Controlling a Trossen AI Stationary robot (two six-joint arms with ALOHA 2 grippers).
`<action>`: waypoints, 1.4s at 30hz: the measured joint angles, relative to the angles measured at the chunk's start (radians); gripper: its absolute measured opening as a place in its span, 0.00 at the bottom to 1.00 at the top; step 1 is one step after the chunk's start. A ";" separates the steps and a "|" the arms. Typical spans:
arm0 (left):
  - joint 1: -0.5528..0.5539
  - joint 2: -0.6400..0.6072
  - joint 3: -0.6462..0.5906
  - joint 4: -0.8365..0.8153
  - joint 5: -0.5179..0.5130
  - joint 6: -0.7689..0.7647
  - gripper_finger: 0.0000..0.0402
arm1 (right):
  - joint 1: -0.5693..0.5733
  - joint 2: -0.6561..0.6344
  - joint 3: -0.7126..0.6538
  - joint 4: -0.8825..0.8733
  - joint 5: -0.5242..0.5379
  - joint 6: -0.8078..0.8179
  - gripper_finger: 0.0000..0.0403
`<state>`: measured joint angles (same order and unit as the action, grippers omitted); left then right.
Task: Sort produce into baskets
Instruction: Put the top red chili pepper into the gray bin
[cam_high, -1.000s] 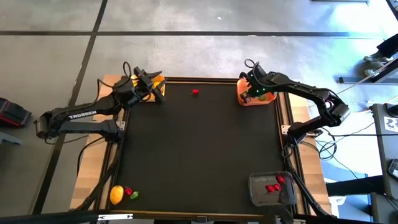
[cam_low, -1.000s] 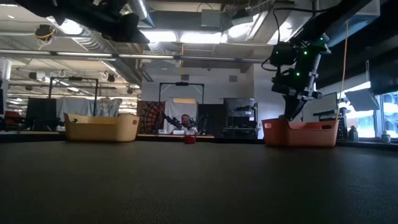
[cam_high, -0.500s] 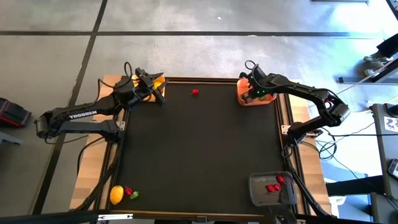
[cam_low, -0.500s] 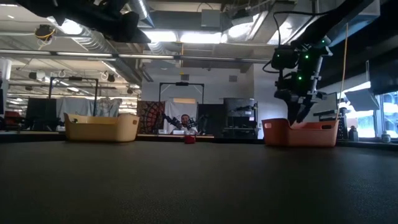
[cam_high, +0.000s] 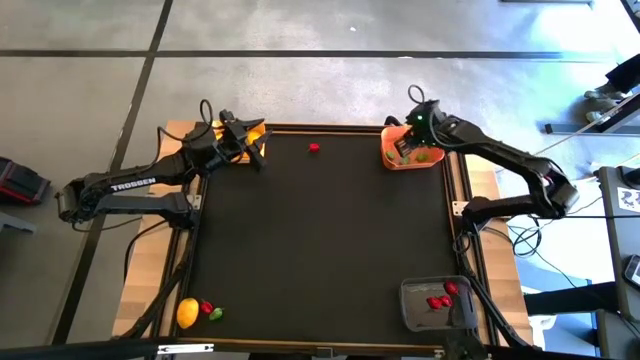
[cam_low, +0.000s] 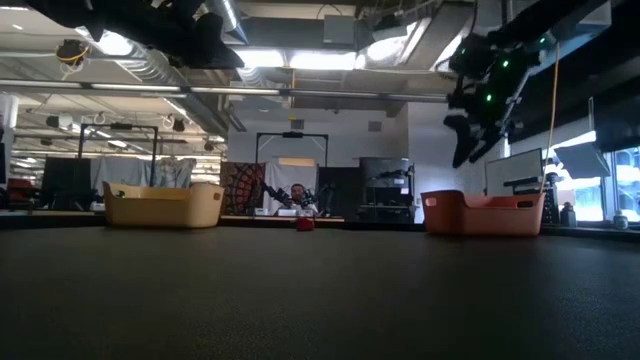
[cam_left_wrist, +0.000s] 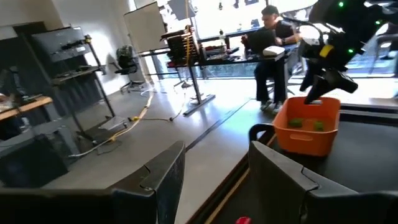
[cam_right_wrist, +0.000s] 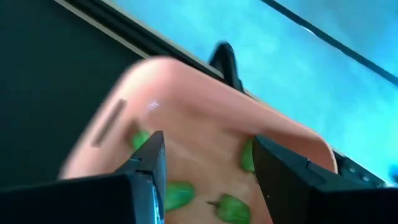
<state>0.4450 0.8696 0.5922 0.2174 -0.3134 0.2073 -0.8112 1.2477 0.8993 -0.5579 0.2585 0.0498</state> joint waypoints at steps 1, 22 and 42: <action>0.000 0.000 0.000 0.000 0.012 -0.012 0.43 | 0.000 -0.021 0.000 0.000 -0.022 0.002 0.44; 0.000 0.000 0.000 -0.002 0.181 -0.192 0.43 | 0.232 0.103 0.002 0.525 -0.247 0.051 0.44; 0.000 0.066 0.000 0.003 0.181 -0.208 0.43 | 0.255 0.441 0.024 0.683 -0.207 0.075 0.59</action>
<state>0.4450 0.9352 0.5922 0.2199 -0.1326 -0.0006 -0.5564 1.6885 0.9230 0.1251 0.0512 0.1246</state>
